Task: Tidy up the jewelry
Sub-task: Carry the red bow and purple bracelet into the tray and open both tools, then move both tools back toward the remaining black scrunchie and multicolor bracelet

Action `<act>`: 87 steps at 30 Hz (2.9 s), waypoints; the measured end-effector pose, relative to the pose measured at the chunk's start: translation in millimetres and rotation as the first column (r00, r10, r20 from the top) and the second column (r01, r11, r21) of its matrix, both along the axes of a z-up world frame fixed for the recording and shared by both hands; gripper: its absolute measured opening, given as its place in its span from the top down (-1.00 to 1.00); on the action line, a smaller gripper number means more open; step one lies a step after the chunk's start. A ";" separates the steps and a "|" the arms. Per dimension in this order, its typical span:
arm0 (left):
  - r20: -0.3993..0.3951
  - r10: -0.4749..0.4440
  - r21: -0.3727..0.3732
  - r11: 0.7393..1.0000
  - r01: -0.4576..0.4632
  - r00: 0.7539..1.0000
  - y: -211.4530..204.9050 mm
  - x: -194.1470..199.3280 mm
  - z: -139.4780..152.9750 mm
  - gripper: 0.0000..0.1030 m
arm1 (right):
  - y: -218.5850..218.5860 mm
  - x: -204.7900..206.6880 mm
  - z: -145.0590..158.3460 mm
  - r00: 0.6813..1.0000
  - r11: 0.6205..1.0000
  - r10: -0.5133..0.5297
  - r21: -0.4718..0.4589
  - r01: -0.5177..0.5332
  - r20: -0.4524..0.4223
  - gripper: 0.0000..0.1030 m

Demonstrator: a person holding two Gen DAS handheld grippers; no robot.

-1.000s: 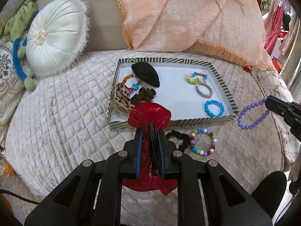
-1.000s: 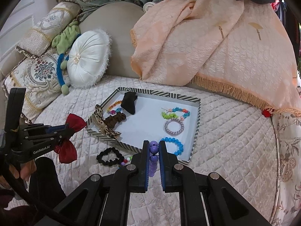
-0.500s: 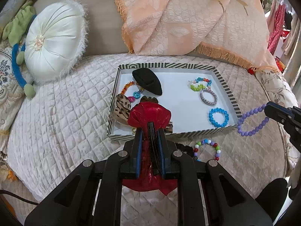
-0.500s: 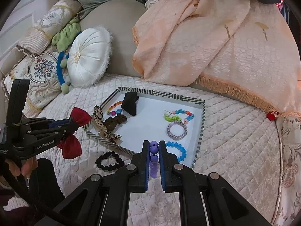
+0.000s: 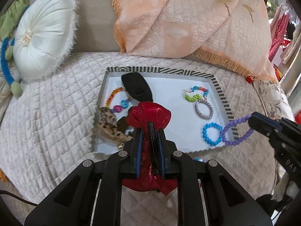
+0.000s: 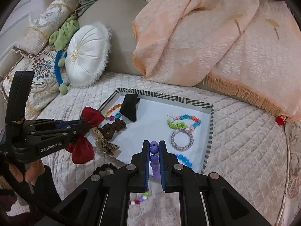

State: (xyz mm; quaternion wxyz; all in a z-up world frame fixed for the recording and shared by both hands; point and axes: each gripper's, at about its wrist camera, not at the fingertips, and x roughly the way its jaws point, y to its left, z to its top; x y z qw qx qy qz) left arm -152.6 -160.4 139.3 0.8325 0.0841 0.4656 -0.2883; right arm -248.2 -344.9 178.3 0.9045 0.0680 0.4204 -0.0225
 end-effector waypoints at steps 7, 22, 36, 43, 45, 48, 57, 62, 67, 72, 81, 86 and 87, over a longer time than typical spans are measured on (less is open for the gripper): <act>-0.035 0.001 0.007 1.000 -0.001 0.999 -30.0 19.9 -21.5 0.73 | -8.4 33.2 -15.6 0.999 1.000 0.008 0.006 -0.008 -0.033 0.83; -0.098 0.036 0.070 0.997 -0.029 0.995 -49.9 55.9 -74.2 0.73 | -21.5 132.6 -50.1 0.998 0.995 0.030 0.102 -0.024 -0.060 0.83; -0.118 0.035 0.072 0.997 -0.026 0.992 -63.0 71.6 -90.4 0.72 | -68.1 178.2 -121.8 0.976 0.981 -0.111 0.134 0.137 -0.188 0.83; -0.104 0.038 0.072 0.997 -0.031 0.994 -64.5 72.0 -91.6 0.62 | -61.1 187.9 -123.8 0.979 0.983 -0.079 0.150 0.108 -0.190 0.82; -0.104 0.039 0.072 0.997 -0.032 0.994 -62.3 71.3 -89.8 0.41 | -66.3 182.0 -119.6 0.978 0.979 -0.096 0.158 0.126 -0.186 0.57; -0.093 0.037 0.062 0.998 -0.031 0.995 -59.7 67.8 -85.3 0.12 | -71.1 165.9 -109.6 0.981 0.973 -0.107 0.186 0.136 -0.159 0.24; -0.045 0.038 0.060 0.998 -0.036 0.998 -50.7 39.8 -59.8 -0.03 | -63.2 104.2 -69.5 0.990 0.984 -0.111 0.133 0.122 -0.087 0.24; -0.006 0.048 0.070 0.996 -0.047 0.999 -38.1 24.1 -45.0 -0.04 | -49.8 68.3 -49.7 0.992 0.985 -0.115 0.124 0.120 -0.049 0.24; 0.037 0.057 0.067 0.996 -0.059 0.998 -19.6 7.5 -30.2 -0.04 | -28.3 37.7 -36.1 0.993 0.986 -0.117 0.113 0.120 -0.026 0.24; 0.067 0.069 0.072 0.995 -0.073 0.995 -0.2 -11.3 -19.6 -0.04 | -9.3 9.5 -25.6 0.992 0.987 -0.128 0.098 0.128 -0.002 0.24; 0.090 0.094 0.064 0.993 -0.100 0.991 24.4 -39.8 -10.8 -0.04 | 16.2 -25.0 -22.8 0.992 0.987 -0.124 0.104 0.123 -0.002 0.21; 0.108 0.103 0.063 0.992 -0.111 0.989 34.6 -53.9 -7.5 -0.04 | 27.3 -40.1 -22.0 0.993 0.987 -0.121 0.107 0.121 -0.005 0.20; 0.111 0.104 0.062 0.992 -0.111 0.988 36.0 -56.3 -6.8 -0.04 | 29.6 -42.7 -21.4 0.993 0.987 -0.121 0.109 0.120 -0.004 0.19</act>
